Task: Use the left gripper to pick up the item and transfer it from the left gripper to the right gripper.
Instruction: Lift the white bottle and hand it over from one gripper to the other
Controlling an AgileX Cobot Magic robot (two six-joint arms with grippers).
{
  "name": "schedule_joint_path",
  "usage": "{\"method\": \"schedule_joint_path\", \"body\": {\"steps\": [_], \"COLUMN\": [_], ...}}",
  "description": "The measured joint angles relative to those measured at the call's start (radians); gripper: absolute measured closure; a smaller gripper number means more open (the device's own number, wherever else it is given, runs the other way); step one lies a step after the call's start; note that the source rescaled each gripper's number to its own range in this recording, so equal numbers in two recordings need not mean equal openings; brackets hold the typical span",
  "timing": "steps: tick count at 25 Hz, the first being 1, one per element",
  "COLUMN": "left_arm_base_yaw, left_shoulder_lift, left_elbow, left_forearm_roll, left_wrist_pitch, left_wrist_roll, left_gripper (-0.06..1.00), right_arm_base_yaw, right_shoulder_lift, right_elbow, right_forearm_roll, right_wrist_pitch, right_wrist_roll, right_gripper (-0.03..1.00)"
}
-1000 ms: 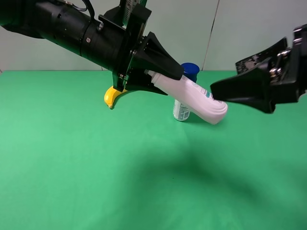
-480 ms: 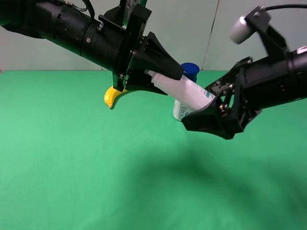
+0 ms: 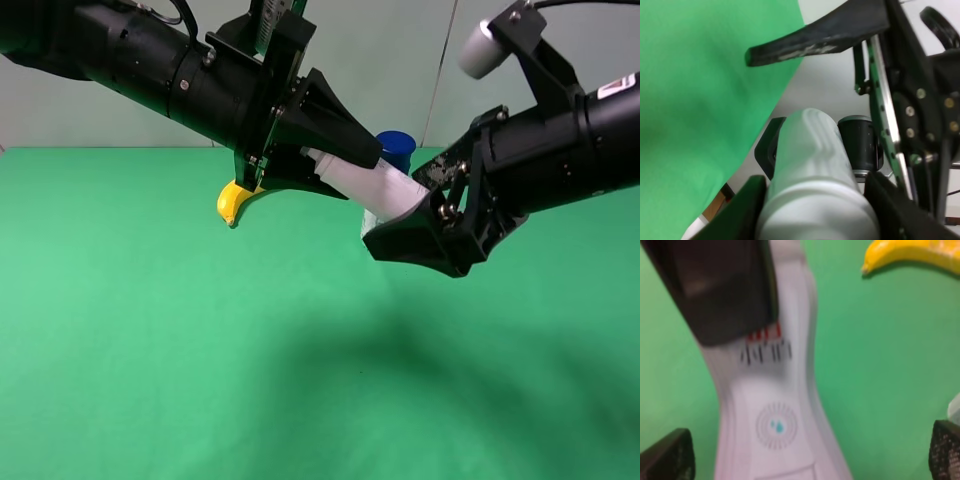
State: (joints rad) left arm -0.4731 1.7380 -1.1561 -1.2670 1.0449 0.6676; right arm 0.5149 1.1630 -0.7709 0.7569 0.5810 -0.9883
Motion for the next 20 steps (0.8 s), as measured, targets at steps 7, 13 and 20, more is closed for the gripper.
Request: {"method": "schedule_joint_path", "body": {"steps": [7,13,20], "left_arm_base_yaw": [0.000,0.000,0.000], "left_shoulder_lift": [0.000,0.000,0.000], "left_elbow": [0.000,0.000,0.000], "left_forearm_roll": [0.008,0.008,0.007], "left_wrist_pitch": [-0.002,-0.002,-0.007], "left_wrist_roll": [0.000,0.000,0.000], "left_gripper": [0.94,0.94,0.94], "right_arm_base_yaw": [0.000,0.000,0.000], "right_shoulder_lift": [0.000,0.000,0.000], "right_elbow": [-0.003,-0.003,-0.003], "right_forearm_roll": [0.000,0.000,0.000], "right_wrist_pitch": [0.019,0.031,0.042], "right_wrist_roll": [0.000,0.000,0.000], "right_gripper": [0.15,0.46,0.75]}}
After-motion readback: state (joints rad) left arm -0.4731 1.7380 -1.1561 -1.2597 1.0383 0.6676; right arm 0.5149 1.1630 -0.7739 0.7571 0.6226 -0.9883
